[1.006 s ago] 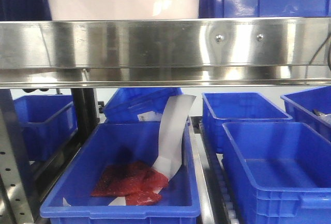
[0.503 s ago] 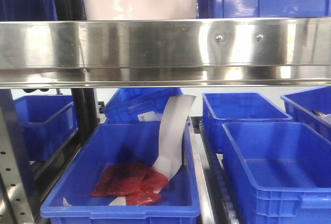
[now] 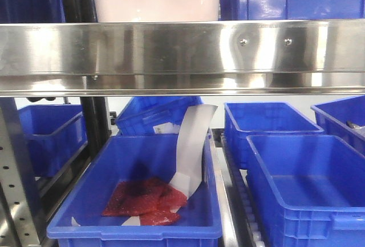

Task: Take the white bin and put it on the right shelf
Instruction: 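Open both grippers and pull them back from the bin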

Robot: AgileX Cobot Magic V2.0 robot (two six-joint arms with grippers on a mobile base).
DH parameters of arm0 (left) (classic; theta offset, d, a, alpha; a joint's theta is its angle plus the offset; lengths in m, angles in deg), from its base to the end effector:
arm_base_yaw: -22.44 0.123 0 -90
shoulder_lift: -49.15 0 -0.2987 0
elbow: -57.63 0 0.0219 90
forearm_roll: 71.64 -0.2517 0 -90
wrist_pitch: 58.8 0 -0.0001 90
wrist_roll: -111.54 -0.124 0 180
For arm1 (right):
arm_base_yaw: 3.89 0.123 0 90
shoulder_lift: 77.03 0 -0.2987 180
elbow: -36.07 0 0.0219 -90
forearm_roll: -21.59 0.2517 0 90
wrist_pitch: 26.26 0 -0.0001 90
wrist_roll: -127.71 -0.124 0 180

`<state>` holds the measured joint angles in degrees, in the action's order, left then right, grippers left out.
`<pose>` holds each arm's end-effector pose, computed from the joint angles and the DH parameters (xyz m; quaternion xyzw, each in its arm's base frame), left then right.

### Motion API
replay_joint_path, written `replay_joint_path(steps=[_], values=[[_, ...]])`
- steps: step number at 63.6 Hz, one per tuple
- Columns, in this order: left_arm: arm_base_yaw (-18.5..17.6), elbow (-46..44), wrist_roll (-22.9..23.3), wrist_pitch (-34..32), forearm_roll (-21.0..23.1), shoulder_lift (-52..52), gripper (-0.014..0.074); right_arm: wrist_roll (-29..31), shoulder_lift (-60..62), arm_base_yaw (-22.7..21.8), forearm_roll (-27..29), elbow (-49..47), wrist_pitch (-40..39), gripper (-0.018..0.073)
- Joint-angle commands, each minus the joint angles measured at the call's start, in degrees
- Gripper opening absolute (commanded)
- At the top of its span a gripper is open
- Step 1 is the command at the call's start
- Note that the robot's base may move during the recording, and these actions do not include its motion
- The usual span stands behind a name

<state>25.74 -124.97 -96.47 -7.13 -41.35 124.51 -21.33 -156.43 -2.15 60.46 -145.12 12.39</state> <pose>0.2591 -0.0342 0.4500 0.1360 0.8444 -0.1259 0.5026 0.2924 0.0576 0.4502 -0.1181 0.8027 0.1784 0.5567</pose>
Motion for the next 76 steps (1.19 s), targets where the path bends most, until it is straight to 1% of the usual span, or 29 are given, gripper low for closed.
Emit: replay_joint_path(steps=[1, 9, 14, 19, 24, 26, 28, 35, 42, 50, 56, 60, 70, 76], values=[[0.1, 6.2, -1.3, -10.1, 1.8, -6.4, -0.0119, 0.2, 7.2, -0.1, 1.1, 6.2, -10.0, 0.0073], [0.1, 17.4, -3.1, -18.6, 2.4, -14.8, -0.0118, 0.4, 16.8, -0.1, 0.5, 20.3, -18.7, 0.0073], [0.1, 23.9, -5.7, -22.8, 4.1, -19.5, -0.0118, 0.5, 22.9, -0.1, -1.4, 28.4, -22.7, 0.0073], [-0.1, 28.8, -8.5, -25.4, 6.6, -23.4, -0.0118, 0.8, 27.8, -0.1, -3.6, 35.1, -25.2, 0.0073], [-2.6, 34.6, -12.1, -28.0, 8.6, -28.0, -0.0118, 0.8, 34.7, -0.1, -5.8, 41.5, -27.8, 0.0073], [-3.5, 36.1, -12.4, -28.9, 8.7, -29.2, -0.0118, 0.8, 36.7, -0.1, -6.0, 43.6, -28.6, 0.0073], [-5.3, 38.2, -13.0, -29.8, 9.0, -31.1, -0.0118, 0.8, 39.7, -0.1, -6.0, 45.6, -29.5, 0.0073], [-8.5, 43.2, -13.2, -31.3, 9.1, -36.2, -0.0118, 0.8, 47.6, -0.1, -5.7, 51.1, -30.2, 0.0073], [-10.0, 47.2, -13.2, -31.3, 9.1, -42.2, -0.0118, 0.8, 53.2, -0.1, -5.7, 53.9, -28.7, 0.0073], [-10.0, 50.2, -13.2, -31.5, 9.1, -48.4, -0.0118, 0.8, 56.5, -0.1, -5.7, 54.6, -26.8, 0.0073], [-10.0, 50.9, -13.2, -30.6, 9.4, -51.0, -0.0119, 0.8, 56.6, -0.1, -5.7, 54.6, -26.7, 0.0073], [-10.0, 50.9, -13.2, -30.0, 10.6, -51.5, -0.0119, 0.8, 56.6, -0.1, -5.7, 54.6, -26.6, 0.0073], [-10.0, 50.9, -13.2, -29.7, 15.3, -51.5, -0.0119, 0.8, 56.6, -0.1, -5.7, 54.6, -25.9, 0.0073], [-10.0, 50.9, -13.2, -29.5, 16.4, -51.5, -0.0119, 0.8, 56.6, -0.1, -5.7, 54.6, -25.8, 0.0073]])
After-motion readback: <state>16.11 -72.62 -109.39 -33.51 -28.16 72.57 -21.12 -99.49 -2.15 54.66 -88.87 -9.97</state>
